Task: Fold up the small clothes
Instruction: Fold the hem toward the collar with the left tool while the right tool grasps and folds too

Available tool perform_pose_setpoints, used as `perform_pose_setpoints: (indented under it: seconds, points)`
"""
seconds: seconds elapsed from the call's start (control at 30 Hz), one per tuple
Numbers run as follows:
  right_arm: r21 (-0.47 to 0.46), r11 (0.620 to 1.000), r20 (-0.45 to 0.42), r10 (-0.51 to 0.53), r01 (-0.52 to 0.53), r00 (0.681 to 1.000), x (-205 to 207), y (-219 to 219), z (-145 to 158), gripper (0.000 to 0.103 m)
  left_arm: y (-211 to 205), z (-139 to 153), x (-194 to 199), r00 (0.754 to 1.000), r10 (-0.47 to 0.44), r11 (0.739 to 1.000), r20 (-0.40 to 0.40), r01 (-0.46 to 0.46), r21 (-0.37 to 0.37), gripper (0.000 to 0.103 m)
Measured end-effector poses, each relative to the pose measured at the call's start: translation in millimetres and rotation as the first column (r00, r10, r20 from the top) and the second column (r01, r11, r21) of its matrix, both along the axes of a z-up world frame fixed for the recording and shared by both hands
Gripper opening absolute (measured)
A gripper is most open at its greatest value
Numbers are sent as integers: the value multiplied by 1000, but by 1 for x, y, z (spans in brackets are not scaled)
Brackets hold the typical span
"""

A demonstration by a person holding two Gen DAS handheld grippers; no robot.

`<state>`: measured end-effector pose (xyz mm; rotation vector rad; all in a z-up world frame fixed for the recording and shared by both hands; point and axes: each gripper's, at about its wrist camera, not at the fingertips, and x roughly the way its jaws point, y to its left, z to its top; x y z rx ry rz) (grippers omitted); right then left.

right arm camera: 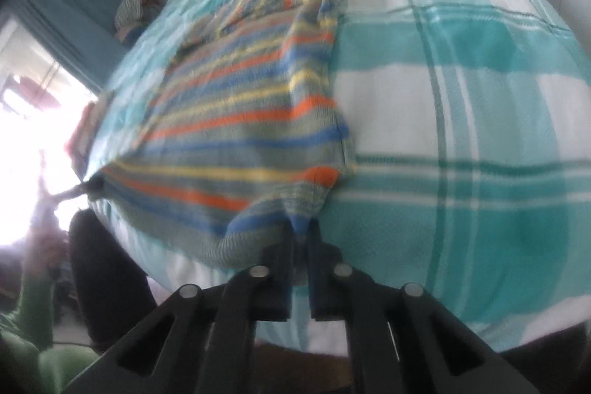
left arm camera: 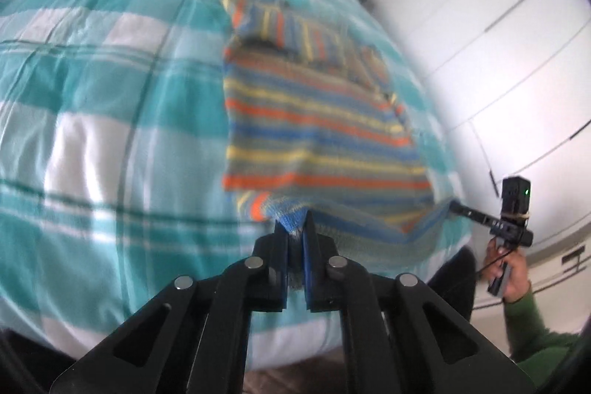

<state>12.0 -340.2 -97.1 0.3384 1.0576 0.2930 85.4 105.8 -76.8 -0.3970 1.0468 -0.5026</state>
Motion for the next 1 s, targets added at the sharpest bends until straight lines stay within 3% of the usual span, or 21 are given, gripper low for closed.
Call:
perform_pose_setpoints:
  seconds: [0.1,0.23,0.47,0.67,0.77,0.83,0.87,0.93,1.0]
  points:
    - [56,997,106,-60,54,993,51,-15,28,6,3,9,53,996,51,996,77,-45,-74,4]
    - [116,985,184,-148,129,972,137,-26,40,6,-6,-3,142,988,131,984,87,-119,-132,4]
    - [174,953,128,-272,248,954,275,-49,23,6,-19,-27,258,976,216,969,27,-211,-132,4]
    - [247,930,80,-299,272,951,348,-69,-1,6,-28,-50,326,962,271,962,16,-270,-33,7]
    - [307,898,60,-348,315,935,370,-78,-18,15,-13,-66,345,932,354,932,-78,-358,-49,16]
    - [351,885,95,-358,305,929,368,-82,-10,46,0,-58,338,915,399,912,-59,-403,-72,39]
    - [345,891,127,-356,296,926,365,-83,-2,52,6,-50,332,915,402,912,-27,-402,-77,53]
    - [286,924,173,-310,254,935,358,-83,16,55,11,-36,314,925,379,924,31,-376,-76,55]
    - [208,964,177,-203,165,963,353,-74,29,54,8,-24,293,945,318,947,72,-312,-81,55]
